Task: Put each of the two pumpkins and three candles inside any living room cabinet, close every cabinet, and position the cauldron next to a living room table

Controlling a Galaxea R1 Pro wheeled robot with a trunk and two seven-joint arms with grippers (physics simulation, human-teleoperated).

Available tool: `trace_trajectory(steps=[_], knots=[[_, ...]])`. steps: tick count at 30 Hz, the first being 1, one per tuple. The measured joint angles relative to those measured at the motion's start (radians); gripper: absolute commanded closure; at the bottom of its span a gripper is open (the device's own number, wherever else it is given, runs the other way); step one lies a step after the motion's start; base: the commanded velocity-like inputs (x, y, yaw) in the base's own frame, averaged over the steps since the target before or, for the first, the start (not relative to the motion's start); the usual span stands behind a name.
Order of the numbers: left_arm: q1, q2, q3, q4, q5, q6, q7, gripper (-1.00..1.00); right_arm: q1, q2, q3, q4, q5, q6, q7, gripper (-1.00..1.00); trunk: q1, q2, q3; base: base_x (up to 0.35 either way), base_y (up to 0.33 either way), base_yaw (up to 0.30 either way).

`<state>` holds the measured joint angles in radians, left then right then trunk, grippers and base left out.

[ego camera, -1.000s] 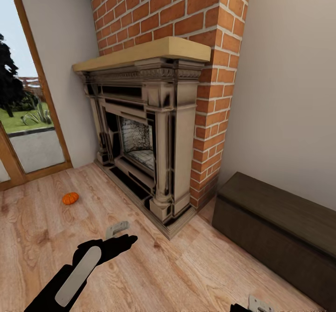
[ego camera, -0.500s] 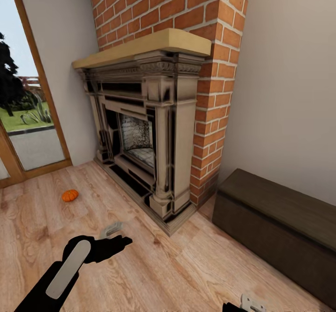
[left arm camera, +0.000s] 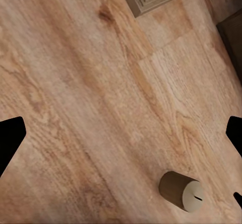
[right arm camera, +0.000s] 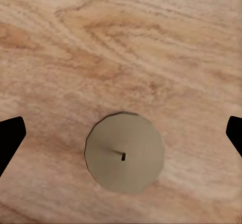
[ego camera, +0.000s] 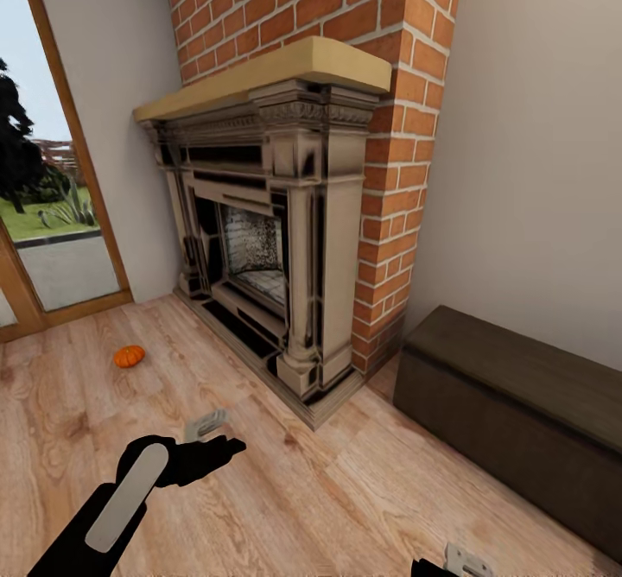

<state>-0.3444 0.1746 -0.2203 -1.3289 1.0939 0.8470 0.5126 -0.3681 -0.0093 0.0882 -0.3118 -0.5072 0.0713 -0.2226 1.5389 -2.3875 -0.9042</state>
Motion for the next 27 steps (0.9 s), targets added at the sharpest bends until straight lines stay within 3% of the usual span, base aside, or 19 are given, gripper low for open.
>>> trace_trajectory(steps=[16,19,24,27], knots=[[0.000,0.004,0.008,0.000,0.004,0.001,-0.008,-1.00,0.000,0.002,0.001,-0.007,0.000,-0.001,0.002,-1.00,0.061,-0.112,-0.050,0.000,0.000,0.000],[0.000,0.006,0.015,-0.002,0.016,0.006,-0.012,-1.00,0.000,0.002,0.001,-0.008,0.000,-0.001,0.002,-1.00,0.063,-0.113,-0.062,0.000,0.000,0.000],[0.005,0.008,0.098,-0.057,0.154,0.113,-0.015,-1.00,0.000,0.002,0.000,-0.009,0.000,0.000,0.002,-1.00,0.065,-0.114,-0.081,0.000,0.000,0.000],[0.007,0.009,0.116,-0.071,0.191,0.136,-0.016,-1.00,0.000,0.001,0.000,-0.009,0.000,-0.001,0.003,-1.00,0.066,-0.115,-0.093,0.000,0.000,0.000]])
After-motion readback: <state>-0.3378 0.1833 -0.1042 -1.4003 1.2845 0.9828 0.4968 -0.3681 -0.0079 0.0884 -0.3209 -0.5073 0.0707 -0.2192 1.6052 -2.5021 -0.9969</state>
